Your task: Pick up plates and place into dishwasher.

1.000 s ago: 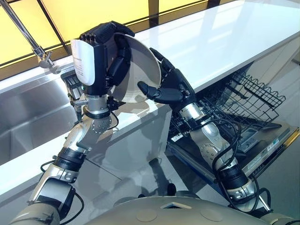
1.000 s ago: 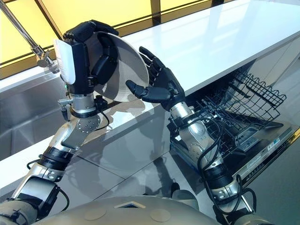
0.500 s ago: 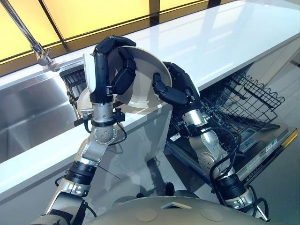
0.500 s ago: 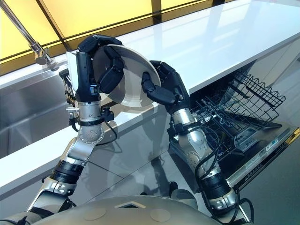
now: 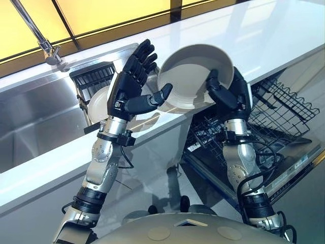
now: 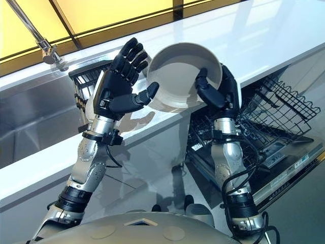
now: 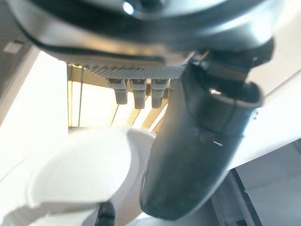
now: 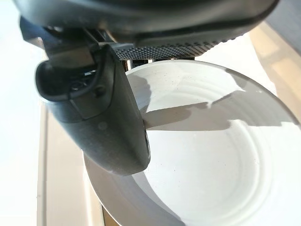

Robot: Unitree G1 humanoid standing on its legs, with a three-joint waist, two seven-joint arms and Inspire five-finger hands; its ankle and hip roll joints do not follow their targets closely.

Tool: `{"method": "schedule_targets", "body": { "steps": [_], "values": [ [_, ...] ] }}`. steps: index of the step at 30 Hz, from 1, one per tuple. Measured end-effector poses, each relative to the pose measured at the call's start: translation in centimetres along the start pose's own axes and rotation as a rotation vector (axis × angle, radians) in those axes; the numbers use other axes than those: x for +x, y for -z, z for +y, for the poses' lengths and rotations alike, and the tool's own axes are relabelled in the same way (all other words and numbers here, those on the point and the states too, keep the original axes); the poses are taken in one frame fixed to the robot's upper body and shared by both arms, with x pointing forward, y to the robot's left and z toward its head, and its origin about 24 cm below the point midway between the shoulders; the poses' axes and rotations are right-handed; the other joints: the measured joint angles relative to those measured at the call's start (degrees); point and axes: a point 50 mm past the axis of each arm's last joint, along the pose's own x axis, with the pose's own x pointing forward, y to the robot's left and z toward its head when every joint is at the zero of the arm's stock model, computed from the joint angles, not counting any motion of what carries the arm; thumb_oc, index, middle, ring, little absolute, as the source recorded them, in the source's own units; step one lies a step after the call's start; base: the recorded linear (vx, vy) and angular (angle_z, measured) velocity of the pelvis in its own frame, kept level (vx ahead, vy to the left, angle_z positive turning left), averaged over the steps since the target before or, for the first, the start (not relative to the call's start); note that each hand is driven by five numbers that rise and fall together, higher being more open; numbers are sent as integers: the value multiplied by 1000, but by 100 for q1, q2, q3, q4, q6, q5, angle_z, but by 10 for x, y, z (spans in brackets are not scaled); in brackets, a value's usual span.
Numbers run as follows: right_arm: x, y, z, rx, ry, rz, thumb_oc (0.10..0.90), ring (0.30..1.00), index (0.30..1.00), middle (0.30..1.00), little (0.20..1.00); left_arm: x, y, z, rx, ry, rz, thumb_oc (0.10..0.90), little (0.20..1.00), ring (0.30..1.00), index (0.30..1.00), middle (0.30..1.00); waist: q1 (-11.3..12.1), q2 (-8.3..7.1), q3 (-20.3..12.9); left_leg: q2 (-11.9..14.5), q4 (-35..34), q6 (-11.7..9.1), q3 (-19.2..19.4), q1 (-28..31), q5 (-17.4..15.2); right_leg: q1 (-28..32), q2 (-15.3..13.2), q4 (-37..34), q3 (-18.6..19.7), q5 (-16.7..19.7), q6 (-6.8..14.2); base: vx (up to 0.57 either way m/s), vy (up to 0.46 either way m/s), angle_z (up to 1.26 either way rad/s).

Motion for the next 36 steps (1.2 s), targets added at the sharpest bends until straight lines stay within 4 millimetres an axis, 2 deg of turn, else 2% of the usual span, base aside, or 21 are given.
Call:
{"method": "schedule_targets", "body": {
  "steps": [4, 8, 13, 15, 19, 22, 24, 27, 30, 33, 36],
  "values": [
    [1, -10, -10, -106, 67, -74, 100, 300, 300, 300, 200, -1, 0, 5, 1, -4, 22, 800, 900, 900, 900, 900, 26, 31, 19, -10, 0, 6, -35, -13, 5, 2, -13, 0, -29, -5, 6, 3, 2, 5],
    [3, -35, -32, -365, 202, -237, 100, 300, 300, 300, 200, -3, 0, 15, 22, -45, 48, 800, 900, 900, 900, 900, 43, 73, 57, -36, 0, 25, -114, -23, 18, 27, -40, -1, -103, -6, 7, 17, 2, 9],
    [13, -78, -69, -863, 492, -528, 100, 300, 300, 300, 200, -18, -1, 59, 119, -219, 104, 800, 900, 900, 900, 900, 89, 74, 61, -42, -1, 28, -137, -13, 21, 47, -39, -2, -112, -8, 9, 6, 2, 2],
    [16, -95, -91, -1078, 570, -559, 100, 300, 300, 300, 200, -28, -3, 76, 151, -304, 131, 800, 900, 900, 900, 900, 113, 64, 68, -49, -2, 33, -166, -12, 24, 64, -45, -3, -110, -19, 27, 15, 0, 7],
    [13, -116, -147, -1339, 751, -411, 100, 300, 300, 300, 200, -49, -10, 105, 252, -414, 200, 800, 900, 900, 900, 900, 139, -21, 123, -50, -3, 34, -224, -12, 24, 85, -59, -3, -109, -48, 65, 40, 2, 8],
    [-7, -119, -196, -1406, 978, -190, 100, 300, 300, 300, 200, -63, -13, 122, 320, -473, 257, 800, 900, 900, 900, 900, 150, -77, 168, -51, -2, 33, -247, -25, 36, 110, -72, -3, -82, -80, 82, 64, -12, 16],
    [-25, -112, -222, -1407, 1091, -19, 100, 300, 300, 300, 200, -71, -11, 132, 353, -517, 302, 800, 900, 900, 900, 900, 144, -72, 186, -61, 1, 43, -247, -6, 35, 142, -79, -2, -8, -95, 103, 80, -21, 6],
    [-40, -99, -238, -1433, 1109, 157, 100, 300, 300, 300, 200, -76, -9, 137, 377, -547, 328, 800, 900, 900, 900, 900, 113, -60, 277, -68, -1, 50, -246, 37, 30, 188, -88, -3, 32, -97, 105, 84, -37, 0],
    [-46, -90, -245, -1437, 1087, 265, 100, 300, 300, 300, 200, -78, -7, 138, 391, -553, 347, 800, 900, 900, 900, 900, 47, -39, 365, -71, 0, 52, -242, 43, 32, 193, -94, -2, 31, -93, 101, 76, -82, -1],
    [-40, -88, -247, -1500, 1007, 329, 100, 300, 300, 300, 200, -75, -8, 138, 405, -563, 339, 800, 900, 900, 900, 900, 15, -12, 457, -71, 0, 52, -241, 39, 37, 190, -97, -2, 24, -97, 111, -25, -106, 0],
    [-23, -93, -247, -1549, 971, 338, 100, 300, 300, 300, 200, -62, -15, 141, 461, -558, 312, 800, 900, 900, 900, 900, 27, 13, 646, -70, 20, 20, -237, -180, 100, -21, -98, 0, 18, -80, 95, -104, -147, 3]
  ]
}}
